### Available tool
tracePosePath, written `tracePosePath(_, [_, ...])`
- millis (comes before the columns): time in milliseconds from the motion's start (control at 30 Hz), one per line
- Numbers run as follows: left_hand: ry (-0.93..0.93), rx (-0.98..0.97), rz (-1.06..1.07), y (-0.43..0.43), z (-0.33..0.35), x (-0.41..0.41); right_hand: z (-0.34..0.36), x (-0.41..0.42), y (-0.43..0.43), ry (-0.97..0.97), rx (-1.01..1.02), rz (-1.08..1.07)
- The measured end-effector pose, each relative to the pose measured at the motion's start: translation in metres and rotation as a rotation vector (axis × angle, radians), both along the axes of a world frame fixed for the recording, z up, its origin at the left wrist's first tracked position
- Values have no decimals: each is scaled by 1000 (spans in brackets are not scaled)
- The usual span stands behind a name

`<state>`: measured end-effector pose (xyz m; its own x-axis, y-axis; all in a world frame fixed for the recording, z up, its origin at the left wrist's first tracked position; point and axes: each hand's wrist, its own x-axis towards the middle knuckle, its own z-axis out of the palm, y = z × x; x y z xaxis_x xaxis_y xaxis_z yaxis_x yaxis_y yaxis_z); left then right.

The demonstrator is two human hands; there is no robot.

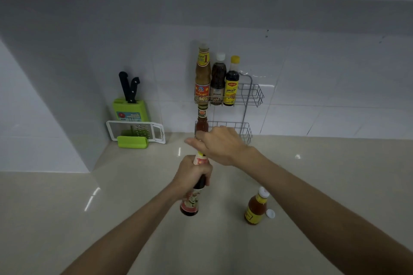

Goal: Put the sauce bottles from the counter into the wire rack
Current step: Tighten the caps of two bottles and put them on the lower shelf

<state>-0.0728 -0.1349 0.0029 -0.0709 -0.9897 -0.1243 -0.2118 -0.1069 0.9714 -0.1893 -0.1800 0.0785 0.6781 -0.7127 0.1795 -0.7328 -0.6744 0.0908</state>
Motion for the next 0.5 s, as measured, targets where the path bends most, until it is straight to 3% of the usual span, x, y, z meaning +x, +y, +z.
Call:
tracePosePath(67, [93, 41, -301, 0, 10, 15, 7, -16, 1, -11, -39, 157])
tracePosePath(133, [69, 46, -418, 1, 17, 21, 7, -23, 0, 20, -95, 239])
tracePosePath(233, [15, -6, -165, 2, 18, 11, 3, -14, 1, -132, -75, 42])
tracePosePath(333, [-300, -33, 215, 0, 12, -2, -8, 1, 7, -77, -56, -234])
tracePosePath(400, [-554, -51, 320, 3, 9, -7, -15, 7, 7, -54, 71, -388])
tracePosePath(500, [-604, -66, 338, 6, 11, -8, -18, 9, -2, -252, 302, -484])
